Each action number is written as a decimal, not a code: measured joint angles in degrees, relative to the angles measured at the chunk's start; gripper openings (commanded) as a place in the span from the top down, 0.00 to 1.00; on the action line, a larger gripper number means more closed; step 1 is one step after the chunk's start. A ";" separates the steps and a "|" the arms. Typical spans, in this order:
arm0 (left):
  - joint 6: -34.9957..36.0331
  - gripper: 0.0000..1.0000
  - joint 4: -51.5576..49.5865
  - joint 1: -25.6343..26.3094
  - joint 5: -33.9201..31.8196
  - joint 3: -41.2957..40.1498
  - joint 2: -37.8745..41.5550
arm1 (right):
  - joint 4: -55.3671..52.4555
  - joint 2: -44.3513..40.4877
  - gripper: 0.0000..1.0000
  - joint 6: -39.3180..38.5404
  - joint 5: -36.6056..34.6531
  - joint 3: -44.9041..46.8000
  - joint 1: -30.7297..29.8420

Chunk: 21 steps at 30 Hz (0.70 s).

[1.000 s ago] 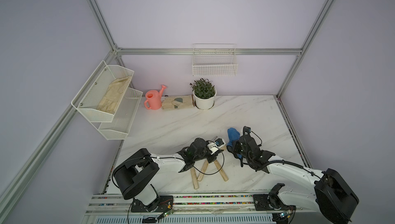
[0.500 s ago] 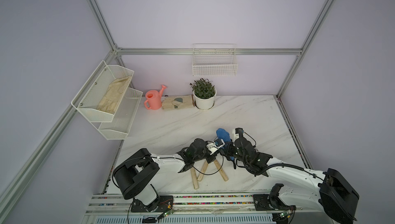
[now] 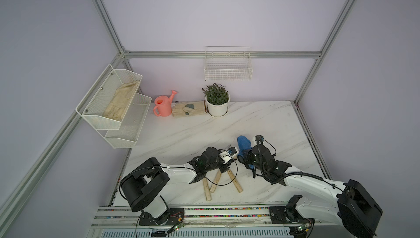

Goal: Wipe small sickles with rags
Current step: Wipe the small sickle.

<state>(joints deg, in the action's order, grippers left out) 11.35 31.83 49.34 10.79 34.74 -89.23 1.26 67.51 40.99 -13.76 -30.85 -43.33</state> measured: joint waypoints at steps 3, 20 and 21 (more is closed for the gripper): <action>0.02 1.00 0.13 -0.24 -0.17 -0.26 0.00 | 0.90 0.31 1.00 -0.17 0.46 -1.53 -4.20; 0.22 1.00 1.05 -0.31 -0.59 -1.16 0.04 | 3.58 -0.15 1.00 1.36 3.34 5.70 9.60; 0.39 1.00 1.53 -0.31 -0.68 -1.55 0.33 | 2.93 -0.63 1.00 1.11 3.45 5.51 9.57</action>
<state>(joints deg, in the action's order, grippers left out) 11.75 33.36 49.04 10.11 33.19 -88.90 4.19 66.87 42.11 -10.31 -25.34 -33.76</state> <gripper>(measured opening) 0.225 0.208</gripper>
